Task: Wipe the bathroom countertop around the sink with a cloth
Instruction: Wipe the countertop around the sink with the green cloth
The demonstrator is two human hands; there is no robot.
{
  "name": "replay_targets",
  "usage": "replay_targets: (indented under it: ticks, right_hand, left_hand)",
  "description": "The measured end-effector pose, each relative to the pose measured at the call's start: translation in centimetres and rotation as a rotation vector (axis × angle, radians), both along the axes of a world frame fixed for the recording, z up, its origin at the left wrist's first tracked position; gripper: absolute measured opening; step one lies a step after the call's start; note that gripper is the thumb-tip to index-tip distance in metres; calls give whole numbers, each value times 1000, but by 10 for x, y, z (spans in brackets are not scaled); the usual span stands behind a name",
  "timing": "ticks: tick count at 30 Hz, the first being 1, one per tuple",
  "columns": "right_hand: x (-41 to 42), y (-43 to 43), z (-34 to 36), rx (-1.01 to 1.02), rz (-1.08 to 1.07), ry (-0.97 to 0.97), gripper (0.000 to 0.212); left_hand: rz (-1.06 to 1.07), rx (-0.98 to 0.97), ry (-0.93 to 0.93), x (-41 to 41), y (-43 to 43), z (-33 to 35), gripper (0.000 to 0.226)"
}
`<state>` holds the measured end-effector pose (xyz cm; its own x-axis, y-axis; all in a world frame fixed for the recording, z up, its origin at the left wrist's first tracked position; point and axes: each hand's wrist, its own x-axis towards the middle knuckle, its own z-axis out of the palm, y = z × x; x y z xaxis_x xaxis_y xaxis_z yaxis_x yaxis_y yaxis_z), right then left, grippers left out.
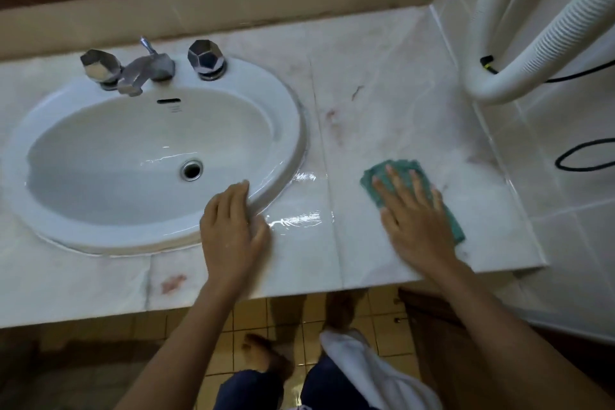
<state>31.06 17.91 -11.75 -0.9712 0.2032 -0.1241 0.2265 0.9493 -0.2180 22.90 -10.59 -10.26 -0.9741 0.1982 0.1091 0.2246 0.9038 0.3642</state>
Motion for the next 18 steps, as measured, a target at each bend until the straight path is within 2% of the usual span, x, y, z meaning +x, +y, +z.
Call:
replay_targets:
  ticks: [3,7,14,18]
  right_hand:
    - [-23,-12,0,19,-256,5,56]
    - [-24,-71,5,-23,-368,-6,60]
    - [-12,-261,5,-76,-257,61,66]
    - [-23,-366,5,-88,-355,30,72]
  left_hand:
    - [-24,26,18,32,-27,-7,61]
    - [-49,182,14,63,-74,-8,44]
    - [511,287,87,73,-236,-5,43]
    - [739,295,22,46,-358,-11,50]
